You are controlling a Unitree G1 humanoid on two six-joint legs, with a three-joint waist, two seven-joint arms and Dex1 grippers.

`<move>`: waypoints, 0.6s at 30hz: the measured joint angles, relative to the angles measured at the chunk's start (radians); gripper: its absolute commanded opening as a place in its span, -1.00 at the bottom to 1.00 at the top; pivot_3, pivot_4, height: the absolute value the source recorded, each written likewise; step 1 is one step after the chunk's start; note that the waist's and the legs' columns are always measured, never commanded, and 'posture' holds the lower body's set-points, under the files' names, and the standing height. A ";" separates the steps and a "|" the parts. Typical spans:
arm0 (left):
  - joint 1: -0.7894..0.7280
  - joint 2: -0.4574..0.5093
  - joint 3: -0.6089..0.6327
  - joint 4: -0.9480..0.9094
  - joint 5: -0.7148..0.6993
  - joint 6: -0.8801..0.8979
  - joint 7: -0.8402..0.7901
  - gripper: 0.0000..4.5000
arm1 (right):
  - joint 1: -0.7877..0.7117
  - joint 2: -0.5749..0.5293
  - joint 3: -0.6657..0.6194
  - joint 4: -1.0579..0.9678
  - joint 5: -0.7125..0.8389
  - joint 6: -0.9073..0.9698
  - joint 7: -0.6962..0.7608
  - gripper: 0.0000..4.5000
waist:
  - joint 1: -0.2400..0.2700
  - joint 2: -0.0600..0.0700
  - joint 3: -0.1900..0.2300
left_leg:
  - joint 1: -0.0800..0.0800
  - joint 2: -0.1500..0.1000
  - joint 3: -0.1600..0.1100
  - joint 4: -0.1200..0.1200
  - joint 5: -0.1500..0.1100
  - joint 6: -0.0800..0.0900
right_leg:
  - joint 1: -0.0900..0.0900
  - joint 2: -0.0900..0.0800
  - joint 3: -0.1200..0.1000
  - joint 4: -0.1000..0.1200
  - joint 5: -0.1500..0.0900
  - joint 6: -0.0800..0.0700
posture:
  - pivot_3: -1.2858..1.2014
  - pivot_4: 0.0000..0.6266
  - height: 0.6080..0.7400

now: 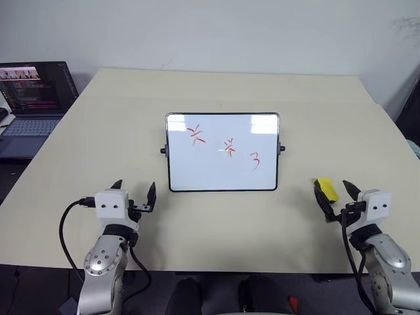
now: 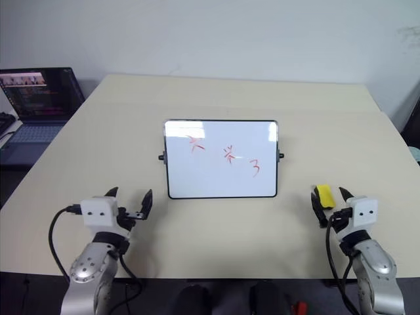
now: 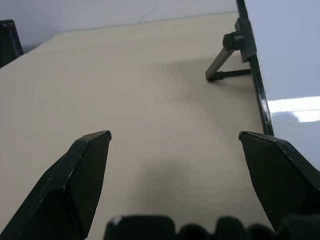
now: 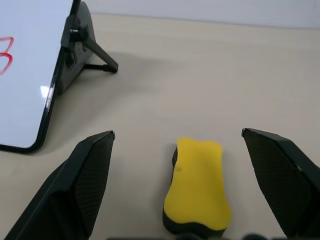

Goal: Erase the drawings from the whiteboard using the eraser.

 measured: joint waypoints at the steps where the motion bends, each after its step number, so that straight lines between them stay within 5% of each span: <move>1: -0.001 0.005 0.014 0.000 -0.004 -0.004 0.000 1.00 | 0.000 0.011 0.007 -0.009 -0.008 0.000 -0.010 0.98 | 0.000 0.000 0.000 | 0.000 0.000 0.000 0.000 0.000 0.000 | 0.000 0.000 0.000 0.000 0.000 0.000 | 0.03 -0.52 1.00; 11: -0.032 0.143 0.124 0.029 -0.077 0.010 -0.081 1.00 | 0.078 0.108 0.047 -0.192 -0.042 0.056 -0.133 0.98 | 0.001 0.000 0.000 | 0.001 0.000 0.000 0.000 0.000 0.000 | 0.000 -0.001 0.000 0.000 0.000 0.000 | 0.03 -0.52 1.00; 18: -0.061 0.203 0.127 0.030 -0.154 0.038 -0.216 1.00 | 0.075 0.083 0.026 -0.204 -0.037 0.048 -0.118 0.98 | 0.000 0.000 0.000 | 0.002 0.000 0.000 0.000 -0.001 -0.001 | 0.000 -0.001 0.000 -0.001 0.000 0.000 | 0.03 -0.52 1.00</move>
